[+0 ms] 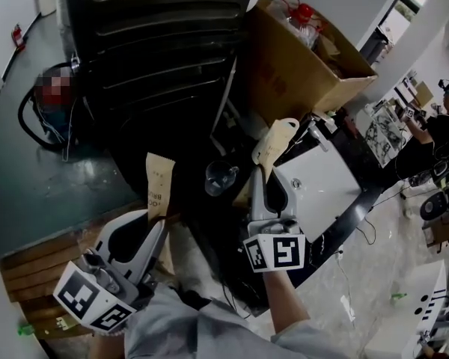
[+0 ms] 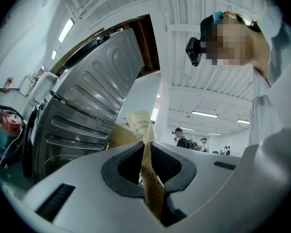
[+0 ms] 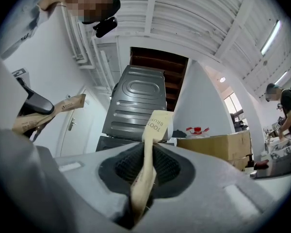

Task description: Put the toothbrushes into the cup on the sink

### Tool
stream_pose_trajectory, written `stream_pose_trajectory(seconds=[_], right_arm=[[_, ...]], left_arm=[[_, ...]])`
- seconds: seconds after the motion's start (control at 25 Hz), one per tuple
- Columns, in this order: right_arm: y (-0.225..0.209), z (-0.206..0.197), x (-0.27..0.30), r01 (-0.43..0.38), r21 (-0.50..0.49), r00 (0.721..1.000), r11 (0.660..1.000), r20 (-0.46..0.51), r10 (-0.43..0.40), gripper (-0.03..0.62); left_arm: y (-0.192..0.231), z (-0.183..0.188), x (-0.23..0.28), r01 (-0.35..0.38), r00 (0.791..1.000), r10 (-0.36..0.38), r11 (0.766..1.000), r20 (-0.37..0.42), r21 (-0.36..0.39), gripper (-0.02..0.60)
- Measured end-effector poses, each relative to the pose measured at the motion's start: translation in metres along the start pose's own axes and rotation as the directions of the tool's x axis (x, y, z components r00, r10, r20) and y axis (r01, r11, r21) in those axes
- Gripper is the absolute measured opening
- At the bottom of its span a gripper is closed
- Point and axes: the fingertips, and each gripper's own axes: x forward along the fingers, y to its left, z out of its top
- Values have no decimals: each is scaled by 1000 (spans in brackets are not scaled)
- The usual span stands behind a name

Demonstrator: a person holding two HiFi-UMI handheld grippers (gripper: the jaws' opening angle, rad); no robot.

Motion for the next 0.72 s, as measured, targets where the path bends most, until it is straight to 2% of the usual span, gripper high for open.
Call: stream_pose_trajectory(seconds=[0.4, 0.72], right_arm=[[-9, -39, 42, 13, -24, 1000, 1000, 6, -13, 46], [-3, -75, 63, -14, -52, 999, 999, -31, 12, 48]], left_arm=[[29, -6, -13, -89, 996, 89, 996, -19, -9, 41], [42, -9, -20, -148, 988, 147, 989, -38, -8, 41]])
